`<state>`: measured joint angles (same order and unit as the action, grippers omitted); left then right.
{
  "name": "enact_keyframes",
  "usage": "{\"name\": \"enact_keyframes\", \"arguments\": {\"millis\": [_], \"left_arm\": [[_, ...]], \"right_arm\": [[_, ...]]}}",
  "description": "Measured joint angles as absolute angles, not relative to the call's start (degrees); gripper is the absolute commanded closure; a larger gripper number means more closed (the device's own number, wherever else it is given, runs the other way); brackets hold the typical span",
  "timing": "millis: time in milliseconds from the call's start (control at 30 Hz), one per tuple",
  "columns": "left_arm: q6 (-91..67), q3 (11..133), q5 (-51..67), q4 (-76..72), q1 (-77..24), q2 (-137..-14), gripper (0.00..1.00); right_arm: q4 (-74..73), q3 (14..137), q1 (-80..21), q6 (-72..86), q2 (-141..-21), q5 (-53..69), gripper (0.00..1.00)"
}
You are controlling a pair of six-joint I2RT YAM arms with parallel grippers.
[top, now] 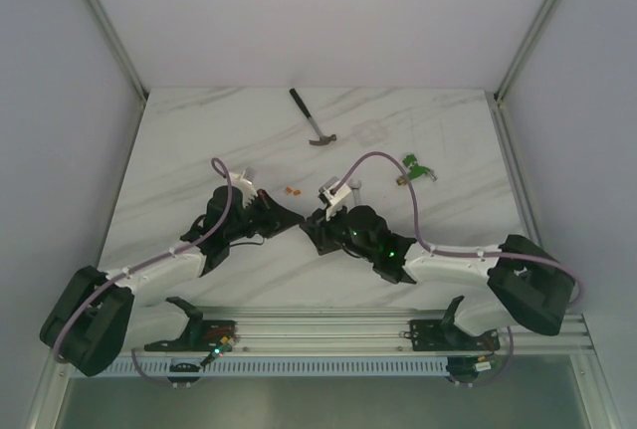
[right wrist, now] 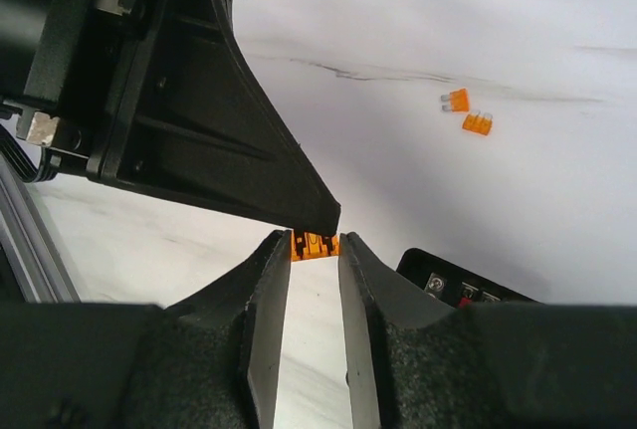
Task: Snap on the fuse box
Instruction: Pick up the fuse from the center of the board.
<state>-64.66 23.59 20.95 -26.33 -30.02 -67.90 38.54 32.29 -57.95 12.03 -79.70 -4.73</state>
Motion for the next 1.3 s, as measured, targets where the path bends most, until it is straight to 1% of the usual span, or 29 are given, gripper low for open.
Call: {"name": "enact_keyframes", "arguments": {"millis": [133, 200, 300, 433, 600, 833, 1133, 1300], "left_arm": [[-65.4, 23.2, 20.3, -27.1, -30.2, -66.9, 1.0], [-66.2, 22.2, 19.2, -27.8, -30.3, -65.8, 1.0], [-67.8, 20.0, 17.0, -30.0, -31.0, -63.5, 1.0], [-70.3, 17.7, 13.3, -33.6, -32.8, -60.1, 1.0], [-72.4, 16.9, 8.0, -37.9, -35.9, -56.2, 1.0], [-73.9, 16.7, 2.6, -42.7, -40.0, -53.9, 1.0], [-75.0, 16.4, -0.3, -47.2, -43.4, -55.4, 1.0], [-75.0, 16.4, -1.4, -49.2, -44.5, -56.5, 1.0]], "right_arm": [[38.7, 31.3, -58.0, 13.8, -77.0, -6.5, 0.51], [39.1, 30.1, -58.0, 15.6, -74.4, -7.9, 0.47], [41.7, 27.4, -57.9, 19.7, -70.0, -9.3, 0.45], [47.7, 23.5, -57.7, 27.4, -66.9, -10.1, 0.44], [54.0, 20.6, -57.7, 36.7, -67.5, -10.1, 0.47], [61.6, 19.7, -57.1, 44.2, -68.6, -9.6, 0.56], [67.0, 19.4, -56.2, 48.6, -70.1, -8.3, 0.66], [68.6, 19.2, -55.7, 49.5, -70.9, -7.6, 0.74]]}}
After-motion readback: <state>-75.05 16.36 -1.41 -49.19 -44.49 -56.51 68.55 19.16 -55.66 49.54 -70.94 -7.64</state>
